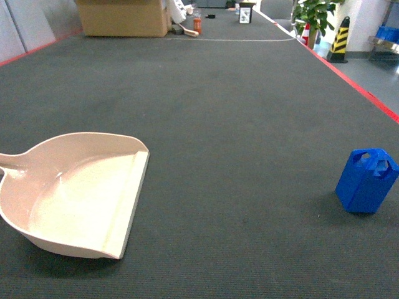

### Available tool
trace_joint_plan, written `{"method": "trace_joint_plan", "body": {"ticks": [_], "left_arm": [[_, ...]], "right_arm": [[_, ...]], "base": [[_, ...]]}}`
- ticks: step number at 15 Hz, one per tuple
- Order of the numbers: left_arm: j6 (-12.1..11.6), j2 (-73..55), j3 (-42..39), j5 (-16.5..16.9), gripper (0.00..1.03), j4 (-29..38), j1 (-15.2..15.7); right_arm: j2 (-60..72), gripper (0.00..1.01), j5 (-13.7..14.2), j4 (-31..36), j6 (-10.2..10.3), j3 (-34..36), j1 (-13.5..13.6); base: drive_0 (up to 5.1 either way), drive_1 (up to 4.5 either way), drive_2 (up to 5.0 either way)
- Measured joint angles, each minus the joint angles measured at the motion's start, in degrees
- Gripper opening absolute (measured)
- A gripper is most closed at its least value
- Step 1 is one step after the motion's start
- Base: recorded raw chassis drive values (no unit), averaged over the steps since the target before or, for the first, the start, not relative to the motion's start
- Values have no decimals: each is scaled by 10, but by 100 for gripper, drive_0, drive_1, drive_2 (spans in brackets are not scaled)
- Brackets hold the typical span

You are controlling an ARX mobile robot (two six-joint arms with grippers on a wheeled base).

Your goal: Place part in tray to right shelf

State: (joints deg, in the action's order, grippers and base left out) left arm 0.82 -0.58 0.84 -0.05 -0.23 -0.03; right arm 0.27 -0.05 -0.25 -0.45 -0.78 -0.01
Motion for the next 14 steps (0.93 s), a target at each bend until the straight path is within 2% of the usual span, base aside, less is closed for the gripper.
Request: {"method": "trace_joint_plan", "body": {"ticks": [14], "left_arm": [[0,0,0,0,98,0,0]], "right_arm": [[0,98,0,0,0,0,0]], "base": [[0,0,0]]}}
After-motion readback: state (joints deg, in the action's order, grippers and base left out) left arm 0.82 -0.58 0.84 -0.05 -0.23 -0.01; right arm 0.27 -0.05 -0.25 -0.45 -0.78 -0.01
